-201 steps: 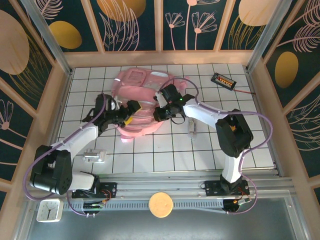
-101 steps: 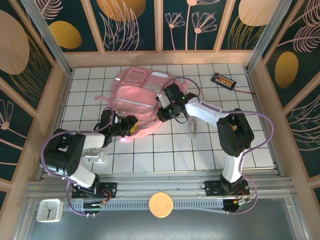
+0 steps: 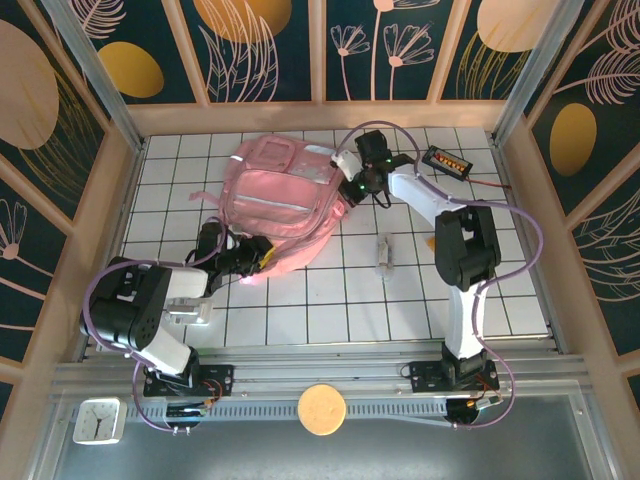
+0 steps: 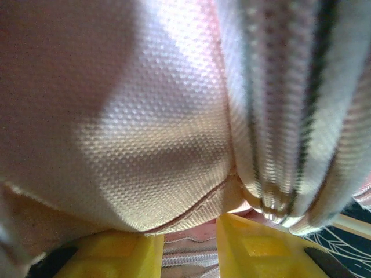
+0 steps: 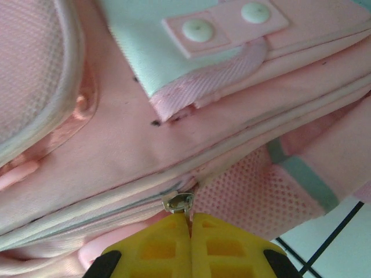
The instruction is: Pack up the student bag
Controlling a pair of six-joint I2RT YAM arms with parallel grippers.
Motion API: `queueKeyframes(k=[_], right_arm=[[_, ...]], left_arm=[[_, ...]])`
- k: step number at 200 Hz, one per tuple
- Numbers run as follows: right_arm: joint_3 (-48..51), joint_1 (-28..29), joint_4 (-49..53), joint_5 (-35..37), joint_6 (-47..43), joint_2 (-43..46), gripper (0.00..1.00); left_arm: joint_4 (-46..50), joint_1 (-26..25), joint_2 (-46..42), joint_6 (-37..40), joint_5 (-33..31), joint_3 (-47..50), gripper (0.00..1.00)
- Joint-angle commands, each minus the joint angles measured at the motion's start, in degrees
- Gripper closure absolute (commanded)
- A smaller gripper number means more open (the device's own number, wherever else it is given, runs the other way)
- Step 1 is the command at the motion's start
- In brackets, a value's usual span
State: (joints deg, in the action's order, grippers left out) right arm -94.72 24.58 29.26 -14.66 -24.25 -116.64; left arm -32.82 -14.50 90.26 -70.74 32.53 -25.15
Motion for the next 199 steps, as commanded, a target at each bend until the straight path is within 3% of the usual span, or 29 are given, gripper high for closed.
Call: queueKeyframes(k=[1, 41, 84, 122, 141, 168, 199], right_arm=[[-3.6, -2.7, 1.0, 4.6, -1.5, -1.9, 1.0], [-0.2, -3.1, -0.4, 6.0, -0.9, -0.2, 1.0], [0.7, -6.0, -4.5, 11.5, 5.4, -0.6, 1.0], [-3.3, -7.0, -4.4, 7.7, 8.8, -2.7, 1.0], [-2.9, -6.8, -3.3, 0.2, 8.5, -2.0, 0.65], [5.5, -4.1, -6.2, -1.0, 5.1, 4.8, 0.26], [18.2, -2.9, -15.6, -2.5, 2.7, 16.8, 0.01]], left_arm=[[13.4, 1.8, 1.6, 2.4, -6.3, 3.7, 0.69], [16.6, 1.9, -1.0, 4.4, -7.1, 2.3, 0.68], [16.5, 3.2, -1.7, 5.1, -6.9, 4.7, 0.68], [17.5, 4.3, -2.7, 6.3, -6.5, 5.9, 0.68], [17.2, 4.3, -3.8, 6.4, -5.6, 4.8, 0.66], [23.2, 4.3, -8.9, 9.3, -5.4, 0.4, 0.46], [33.6, 4.3, -16.1, 13.7, -4.1, -3.9, 0.16]])
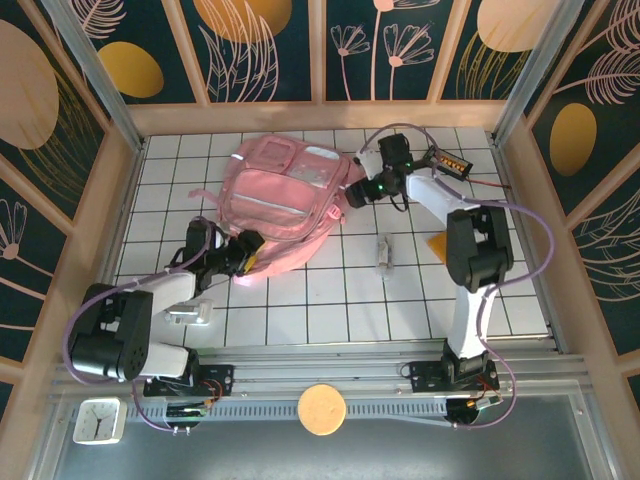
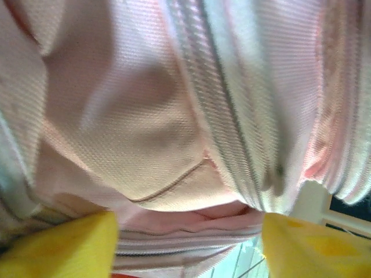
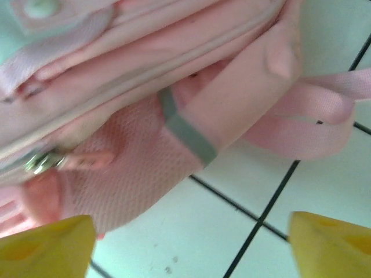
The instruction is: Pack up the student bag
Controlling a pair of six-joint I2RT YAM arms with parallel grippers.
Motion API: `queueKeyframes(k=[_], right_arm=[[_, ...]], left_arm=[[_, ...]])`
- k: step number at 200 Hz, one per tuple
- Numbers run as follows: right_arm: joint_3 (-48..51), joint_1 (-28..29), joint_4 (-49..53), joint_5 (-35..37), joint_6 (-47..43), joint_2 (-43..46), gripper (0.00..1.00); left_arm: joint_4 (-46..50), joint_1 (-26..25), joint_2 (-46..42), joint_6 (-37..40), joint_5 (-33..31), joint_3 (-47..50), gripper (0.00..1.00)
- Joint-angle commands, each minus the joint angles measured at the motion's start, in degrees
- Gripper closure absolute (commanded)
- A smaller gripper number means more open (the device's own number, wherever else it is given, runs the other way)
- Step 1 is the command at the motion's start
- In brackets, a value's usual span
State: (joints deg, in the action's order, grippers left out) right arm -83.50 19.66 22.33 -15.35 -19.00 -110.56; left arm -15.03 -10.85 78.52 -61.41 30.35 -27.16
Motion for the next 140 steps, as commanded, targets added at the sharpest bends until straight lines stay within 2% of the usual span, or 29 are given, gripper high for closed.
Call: queueKeyframes(k=[1, 3, 5, 23, 33, 52, 82, 110, 125, 140], right_arm=[[7.5, 2.1, -9.2, -2.2, -2.7, 11.1, 0.01], [8.7, 2.2, -10.3, -2.7, -3.0, 12.1, 0.01], [9.9, 2.2, -11.5, -3.2, -3.3, 13.0, 0.01], [20.4, 4.2, -24.4, -5.0, -5.9, 20.5, 0.01], [23.1, 5.5, -28.1, -7.3, -8.2, 22.3, 0.01], [21.3, 7.5, -27.0, -12.0, -10.8, 20.5, 0.01], [18.3, 9.5, -27.9, -15.6, -14.1, 15.1, 0.03], [17.8, 9.6, -32.0, -17.6, -13.6, 10.9, 0.08], [18.7, 9.7, -35.0, -18.6, -13.6, 9.3, 0.08], [20.2, 9.8, -38.2, -19.7, -14.8, 8.4, 0.09]], left_arm=[[15.9, 0.7, -4.6, 4.4, -1.9, -1.9, 0.12], [16.3, 0.7, -5.3, 4.4, -1.8, -1.9, 0.04], [16.6, 0.7, -5.8, 4.5, -1.7, -1.9, 0.02], [18.3, 0.7, -10.7, 4.9, -1.1, -2.5, 0.01], [18.4, 0.7, -12.9, 4.8, -1.8, -3.0, 0.01], [16.0, 0.6, -15.5, 3.4, -3.3, -4.1, 0.01], [11.6, 0.8, -21.1, -2.1, -12.1, -6.1, 0.01], [14.7, 1.4, -14.1, 2.4, -6.8, -14.0, 0.01], [17.2, 2.0, -9.8, 5.3, -6.7, -17.5, 0.01], [15.7, 3.1, -6.4, 5.8, -6.0, -19.2, 0.01]])
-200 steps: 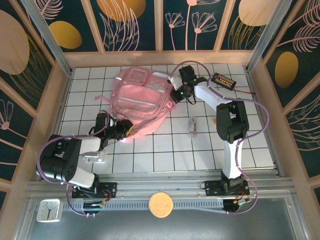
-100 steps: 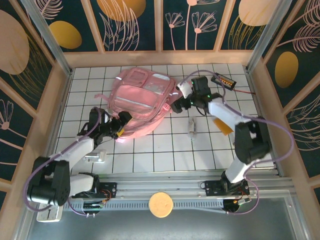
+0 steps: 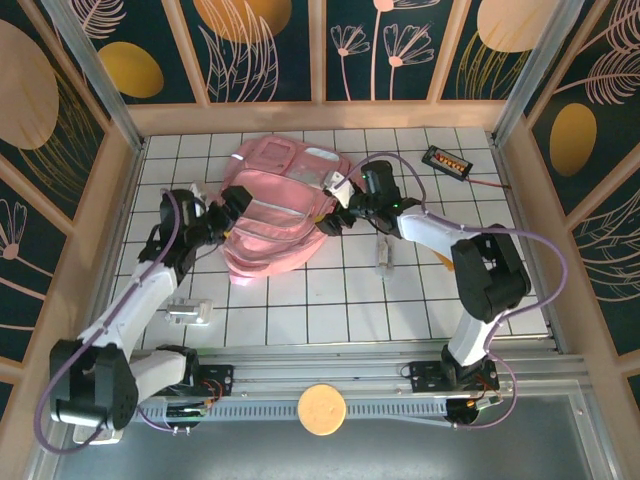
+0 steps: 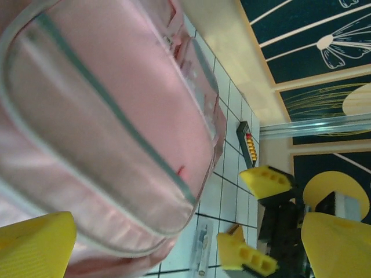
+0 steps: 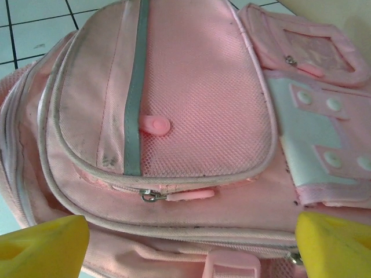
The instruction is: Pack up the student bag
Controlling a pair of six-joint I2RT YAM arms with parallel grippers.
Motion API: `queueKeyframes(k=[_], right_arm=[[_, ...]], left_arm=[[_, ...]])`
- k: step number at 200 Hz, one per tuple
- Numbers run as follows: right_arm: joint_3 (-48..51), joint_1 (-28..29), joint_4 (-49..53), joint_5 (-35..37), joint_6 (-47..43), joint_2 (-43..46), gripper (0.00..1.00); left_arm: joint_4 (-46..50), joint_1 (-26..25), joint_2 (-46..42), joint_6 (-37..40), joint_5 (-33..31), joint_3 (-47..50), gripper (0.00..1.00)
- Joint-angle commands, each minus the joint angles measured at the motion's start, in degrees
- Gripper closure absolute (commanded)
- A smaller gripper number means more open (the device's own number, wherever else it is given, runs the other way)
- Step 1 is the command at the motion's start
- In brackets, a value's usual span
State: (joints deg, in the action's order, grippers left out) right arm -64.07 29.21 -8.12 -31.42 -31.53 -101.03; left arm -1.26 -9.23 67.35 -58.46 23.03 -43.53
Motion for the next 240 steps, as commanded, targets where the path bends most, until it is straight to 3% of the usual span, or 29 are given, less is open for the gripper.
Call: queueKeyframes(k=[1, 106, 162, 207, 240], right_arm=[[0.8, 0.2, -7.8, -3.7, -2.3, -1.3, 0.09], [-5.9, 0.1, -5.1, -6.8, -4.4, -11.9, 0.14], [-9.6, 0.8, 2.6, -6.5, -9.2, -14.3, 0.25], [-6.1, 1.8, 8.0, -4.6, -14.2, -11.5, 0.26], [-5.4, 2.8, 9.0, -3.5, -15.0, -11.6, 0.33]], left_arm=[[1.9, 1.5, 5.0, 2.8, 1.3, -2.9, 0.01], [-0.7, 4.7, 22.6, 7.1, 3.3, -8.8, 0.01], [-2.2, 4.8, 24.8, 6.4, 4.1, -8.0, 0.01], [-2.9, 4.7, 24.5, 6.1, 3.9, -6.7, 0.01], [-3.0, 4.8, 24.3, 6.1, 3.9, -5.9, 0.01]])
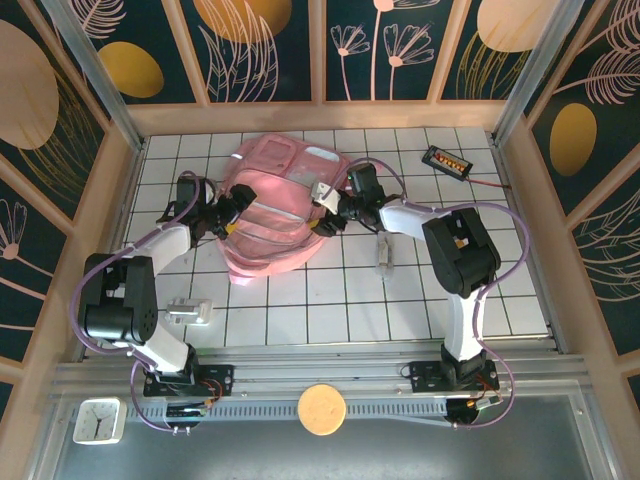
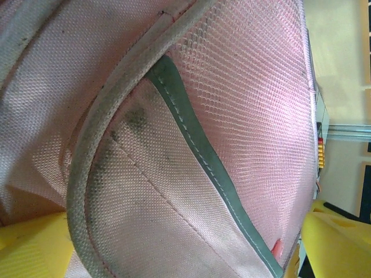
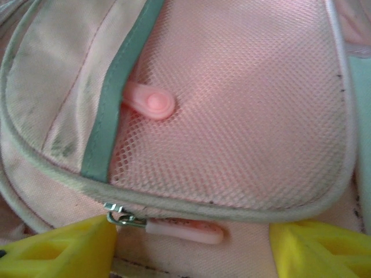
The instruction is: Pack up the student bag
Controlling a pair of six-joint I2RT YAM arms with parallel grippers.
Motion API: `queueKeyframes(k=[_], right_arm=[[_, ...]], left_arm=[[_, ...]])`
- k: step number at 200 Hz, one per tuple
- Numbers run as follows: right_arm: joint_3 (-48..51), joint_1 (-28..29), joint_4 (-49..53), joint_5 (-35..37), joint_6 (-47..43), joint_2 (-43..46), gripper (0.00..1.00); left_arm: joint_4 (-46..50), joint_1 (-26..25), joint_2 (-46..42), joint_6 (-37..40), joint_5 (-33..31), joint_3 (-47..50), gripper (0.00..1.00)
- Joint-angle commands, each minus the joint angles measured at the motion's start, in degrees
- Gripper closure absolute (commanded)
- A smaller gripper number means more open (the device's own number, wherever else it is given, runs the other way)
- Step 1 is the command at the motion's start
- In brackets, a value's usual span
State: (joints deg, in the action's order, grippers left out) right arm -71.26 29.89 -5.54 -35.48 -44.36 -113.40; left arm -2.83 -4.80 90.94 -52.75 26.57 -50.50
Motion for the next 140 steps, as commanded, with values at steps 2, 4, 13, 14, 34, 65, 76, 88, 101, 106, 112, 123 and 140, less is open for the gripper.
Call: queueKeyframes(k=[2, 4, 13, 14, 34, 65, 76, 88, 101, 106, 112, 123, 140], right_arm=[[1.8, 2.2, 6.5, 0.7, -2.2, 0.8, 0.33], [1.8, 2.3, 6.5, 0.8, -2.3, 0.8, 0.34], [1.7, 2.6, 6.7, 1.2, -2.5, 0.8, 0.36], [1.7, 2.6, 6.7, 1.3, -2.5, 0.9, 0.36], [1.7, 3.2, 7.2, 2.0, -3.0, 0.9, 0.41], [1.3, 3.7, 8.0, 3.5, -3.4, 0.7, 0.48], [1.2, 3.8, 8.2, 4.2, -3.3, 0.5, 0.5], [1.0, 3.9, 8.4, 5.0, -3.5, 0.5, 0.53], [0.5, 3.9, 9.1, 5.5, -3.7, 0.3, 0.58], [0.3, 3.9, 9.6, 5.7, -3.8, 0.2, 0.6], [0.0, 3.9, 10.0, 5.9, -4.0, 0.1, 0.61], [-0.2, 3.9, 10.6, 6.5, -4.3, 0.0, 0.64], [-0.2, 4.0, 11.0, 7.3, -4.6, 0.1, 0.68]], left_arm=[[-1.5, 0.3, 0.7, 0.3, 0.4, 1.2, 0.01], [-1.5, 0.3, 0.7, 0.4, 0.4, 1.3, 0.01], [-1.6, 0.3, 0.7, 0.3, 0.4, 1.4, 0.01], [-1.6, 0.3, 0.7, 0.3, 0.4, 1.4, 0.01], [-1.7, 0.3, 0.9, 0.2, 0.4, 1.5, 0.01], [-2.0, 0.3, 1.0, 0.1, 0.6, 1.6, 0.01], [-2.0, 0.3, 1.1, 0.2, 0.7, 1.6, 0.01], [-2.1, 0.4, 1.2, 0.2, 0.7, 1.7, 0.01], [-2.2, 0.4, 1.3, 0.3, 0.7, 1.7, 0.01], [-2.2, 0.4, 1.3, 0.3, 0.7, 1.8, 0.01], [-2.2, 0.5, 1.4, 0.3, 0.7, 1.8, 0.01], [-2.3, 0.5, 1.5, 0.4, 0.9, 1.7, 0.01], [-2.4, 0.5, 1.6, 0.4, 0.9, 1.7, 0.01]])
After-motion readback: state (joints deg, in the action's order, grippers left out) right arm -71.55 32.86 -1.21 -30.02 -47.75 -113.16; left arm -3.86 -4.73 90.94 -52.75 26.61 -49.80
